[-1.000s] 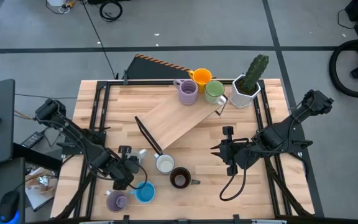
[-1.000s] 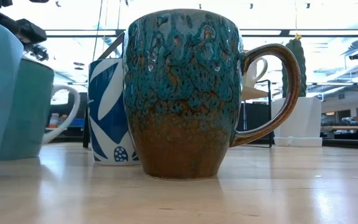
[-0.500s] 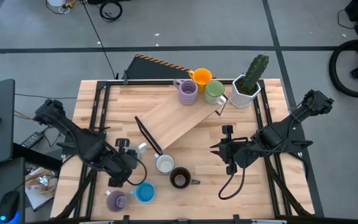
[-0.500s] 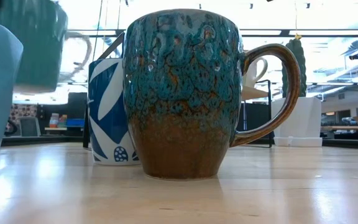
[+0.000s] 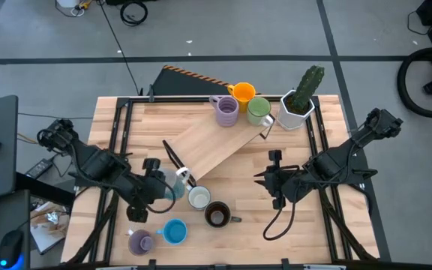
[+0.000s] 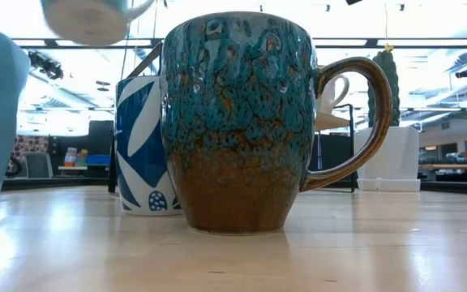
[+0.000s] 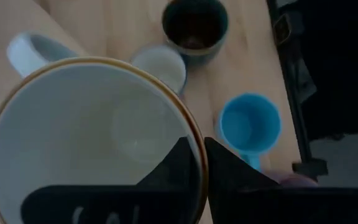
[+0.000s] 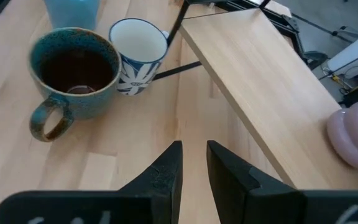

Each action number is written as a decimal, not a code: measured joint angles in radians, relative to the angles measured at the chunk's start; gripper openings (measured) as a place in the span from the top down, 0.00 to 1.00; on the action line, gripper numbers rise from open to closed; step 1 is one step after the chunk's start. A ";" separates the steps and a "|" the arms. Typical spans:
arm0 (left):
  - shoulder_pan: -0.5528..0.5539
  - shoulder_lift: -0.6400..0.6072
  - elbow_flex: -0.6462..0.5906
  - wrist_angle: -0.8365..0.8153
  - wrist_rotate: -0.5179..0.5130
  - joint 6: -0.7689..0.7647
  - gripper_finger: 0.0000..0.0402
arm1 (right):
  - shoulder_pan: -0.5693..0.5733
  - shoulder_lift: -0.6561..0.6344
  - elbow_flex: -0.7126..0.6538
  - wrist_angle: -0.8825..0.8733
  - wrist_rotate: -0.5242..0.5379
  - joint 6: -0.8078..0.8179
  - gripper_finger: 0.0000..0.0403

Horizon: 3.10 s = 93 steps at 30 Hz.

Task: Place coffee mugs
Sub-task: Put the blue mug on the shelf

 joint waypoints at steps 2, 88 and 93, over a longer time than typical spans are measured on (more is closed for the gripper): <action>0.019 0.000 0.003 0.013 -0.012 0.055 0.93 | -0.001 0.000 0.000 0.002 0.025 0.006 0.80; 0.617 0.087 -0.176 0.520 0.266 1.451 0.90 | -0.404 0.065 0.002 0.515 -0.181 -0.159 0.83; 0.617 0.087 -0.176 0.514 0.256 1.447 0.90 | -0.428 0.065 0.002 0.515 -0.205 -0.157 0.83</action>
